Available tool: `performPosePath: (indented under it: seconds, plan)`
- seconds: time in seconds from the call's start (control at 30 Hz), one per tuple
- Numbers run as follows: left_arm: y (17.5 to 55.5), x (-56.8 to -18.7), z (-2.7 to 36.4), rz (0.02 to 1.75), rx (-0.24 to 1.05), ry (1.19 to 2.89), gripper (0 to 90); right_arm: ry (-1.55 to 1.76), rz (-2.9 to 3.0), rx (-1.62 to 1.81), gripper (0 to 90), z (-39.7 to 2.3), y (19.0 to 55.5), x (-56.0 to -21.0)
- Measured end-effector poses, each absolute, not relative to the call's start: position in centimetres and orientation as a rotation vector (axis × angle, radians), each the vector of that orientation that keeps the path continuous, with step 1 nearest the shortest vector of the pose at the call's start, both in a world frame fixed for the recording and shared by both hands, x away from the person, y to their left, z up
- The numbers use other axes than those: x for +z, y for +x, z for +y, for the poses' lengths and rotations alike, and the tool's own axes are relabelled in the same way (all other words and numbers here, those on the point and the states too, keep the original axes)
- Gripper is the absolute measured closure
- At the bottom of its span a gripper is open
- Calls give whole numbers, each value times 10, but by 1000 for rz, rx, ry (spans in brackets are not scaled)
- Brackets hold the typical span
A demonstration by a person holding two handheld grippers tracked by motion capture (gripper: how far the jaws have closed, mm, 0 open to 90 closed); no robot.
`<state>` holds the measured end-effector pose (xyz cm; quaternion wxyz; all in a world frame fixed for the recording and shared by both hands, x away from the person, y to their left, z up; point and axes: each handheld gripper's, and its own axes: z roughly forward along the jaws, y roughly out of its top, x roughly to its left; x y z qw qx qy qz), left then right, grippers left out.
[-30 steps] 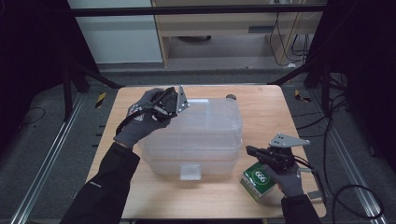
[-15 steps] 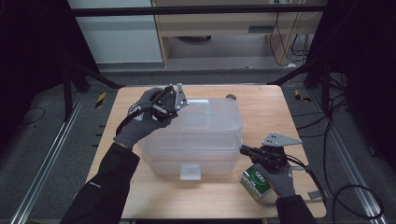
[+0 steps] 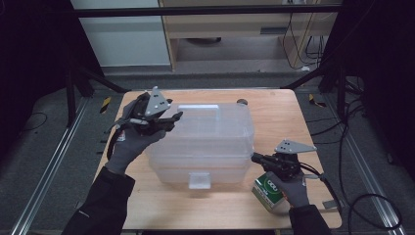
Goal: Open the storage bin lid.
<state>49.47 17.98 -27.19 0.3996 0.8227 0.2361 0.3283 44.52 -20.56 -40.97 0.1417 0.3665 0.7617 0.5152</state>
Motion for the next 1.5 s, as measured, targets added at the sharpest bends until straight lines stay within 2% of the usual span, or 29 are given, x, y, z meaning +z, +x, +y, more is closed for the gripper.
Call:
performPosePath:
  seconds: [0.3,0.57,0.9,0.93,1.23,1.5]
  plan:
    - [469,-277,226,733,817,1862,523,1065,2201,1478,900,-205,445,-410]
    - [451,-288,260,837,844,1786,616,1073,2209,1474,900,-205,445,-410]
    - [431,-329,297,982,779,1671,754,1070,2212,1472,900,-205,446,-410]
    - [429,-341,300,996,760,1674,766,1070,2212,1472,900,-205,446,-410]
    - [431,-361,307,1043,715,1704,854,1068,2214,1473,900,-205,446,-410]
    - [435,-377,301,1035,670,1773,893,1069,2215,1468,900,-205,446,-410]
